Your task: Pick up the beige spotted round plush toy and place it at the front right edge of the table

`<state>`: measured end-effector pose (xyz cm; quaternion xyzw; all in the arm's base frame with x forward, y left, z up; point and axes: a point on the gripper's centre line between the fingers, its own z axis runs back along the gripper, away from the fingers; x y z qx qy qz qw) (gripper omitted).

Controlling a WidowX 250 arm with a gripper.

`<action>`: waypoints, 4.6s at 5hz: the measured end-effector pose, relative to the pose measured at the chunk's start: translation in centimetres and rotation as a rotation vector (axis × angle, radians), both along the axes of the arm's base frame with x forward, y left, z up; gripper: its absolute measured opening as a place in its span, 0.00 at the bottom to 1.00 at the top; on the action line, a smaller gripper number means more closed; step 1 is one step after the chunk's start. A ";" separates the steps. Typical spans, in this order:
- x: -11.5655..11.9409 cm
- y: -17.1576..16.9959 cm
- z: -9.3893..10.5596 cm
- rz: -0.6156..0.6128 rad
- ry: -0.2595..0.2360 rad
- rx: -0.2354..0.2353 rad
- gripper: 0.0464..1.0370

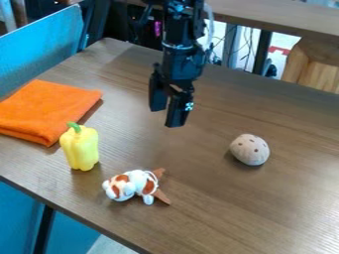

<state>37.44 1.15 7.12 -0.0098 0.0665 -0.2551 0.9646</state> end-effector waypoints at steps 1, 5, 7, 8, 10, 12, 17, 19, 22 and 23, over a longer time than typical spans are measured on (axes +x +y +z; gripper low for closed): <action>0.2 -2.7 -0.1 -0.057 -0.012 -0.014 0.96; 2.9 -10.8 0.6 -0.086 -0.110 -0.036 0.96; 3.2 -11.2 -1.1 -0.075 -0.055 0.032 0.96; 3.2 -11.6 -1.3 -0.063 -0.058 0.022 0.96; 3.4 -11.6 -2.7 -0.012 -0.006 0.041 0.67; 3.1 -11.7 -3.5 0.017 -0.004 0.033 0.46; -5.5 -15.5 -0.1 -0.364 -0.044 0.023 0.44; -9.8 -17.5 -1.2 -0.555 0.063 -0.058 0.44; -9.2 -19.0 -3.9 -0.601 0.151 -0.065 0.44; -8.6 -18.8 -4.3 -0.595 0.153 -0.035 0.46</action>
